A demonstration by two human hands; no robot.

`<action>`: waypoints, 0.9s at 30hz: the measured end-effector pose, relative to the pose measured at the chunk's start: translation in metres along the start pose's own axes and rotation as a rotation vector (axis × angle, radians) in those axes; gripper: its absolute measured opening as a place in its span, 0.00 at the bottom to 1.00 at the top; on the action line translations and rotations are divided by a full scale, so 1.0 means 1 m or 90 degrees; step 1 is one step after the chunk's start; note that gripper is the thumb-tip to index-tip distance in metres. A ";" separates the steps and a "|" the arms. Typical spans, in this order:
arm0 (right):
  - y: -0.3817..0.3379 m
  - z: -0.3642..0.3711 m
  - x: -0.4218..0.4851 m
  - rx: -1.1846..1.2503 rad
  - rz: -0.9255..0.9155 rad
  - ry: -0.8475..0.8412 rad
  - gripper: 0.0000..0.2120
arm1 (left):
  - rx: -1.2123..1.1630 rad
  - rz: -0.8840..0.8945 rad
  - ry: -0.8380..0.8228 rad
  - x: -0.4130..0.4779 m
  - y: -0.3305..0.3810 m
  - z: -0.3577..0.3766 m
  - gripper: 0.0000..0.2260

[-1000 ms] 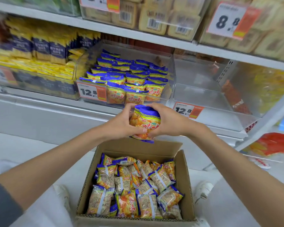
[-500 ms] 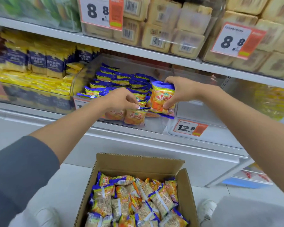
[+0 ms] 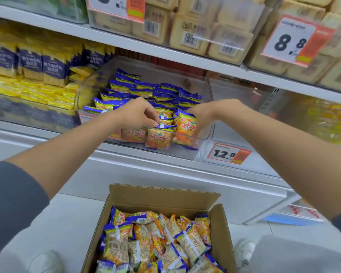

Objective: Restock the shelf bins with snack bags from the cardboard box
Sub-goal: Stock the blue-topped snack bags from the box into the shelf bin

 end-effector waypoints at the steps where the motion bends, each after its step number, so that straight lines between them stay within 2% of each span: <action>1: -0.002 -0.001 -0.001 0.004 0.001 -0.022 0.41 | 0.005 0.004 0.003 0.000 0.001 0.000 0.03; 3: -0.004 -0.010 -0.006 0.065 -0.017 -0.016 0.37 | 0.020 0.011 0.006 -0.001 0.003 0.000 0.03; 5: -0.006 -0.020 -0.011 0.128 -0.048 0.039 0.30 | 0.023 0.011 0.009 -0.002 0.004 0.000 0.02; 8: -0.013 -0.008 -0.009 0.095 -0.073 0.090 0.21 | 0.019 0.011 0.017 -0.002 0.005 0.001 0.03; 11: -0.016 0.008 0.001 0.075 -0.084 0.091 0.16 | 0.012 0.013 0.017 -0.003 0.005 0.003 0.04; 13: -0.014 0.002 -0.002 0.162 -0.076 0.068 0.11 | 0.006 0.011 0.017 -0.004 0.005 0.004 0.03; 15: -0.011 -0.004 -0.006 0.248 -0.066 0.057 0.10 | 0.002 0.008 0.016 -0.004 0.005 0.003 0.03; 20: -0.021 0.012 0.007 0.105 -0.093 0.091 0.10 | -0.021 0.008 0.016 -0.004 0.006 0.006 0.04; 27: -0.020 0.017 0.003 0.140 -0.075 0.162 0.13 | 0.023 -0.019 0.043 -0.005 0.003 0.008 0.06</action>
Point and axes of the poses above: each hand's wrist, its own x-axis towards the middle knuckle, its own z-axis out of the palm, y = z × x, the point moved 1 cm from there along x, towards the middle knuckle, and after that the axes turned 12 degrees about -z, right-handed, at the moved point
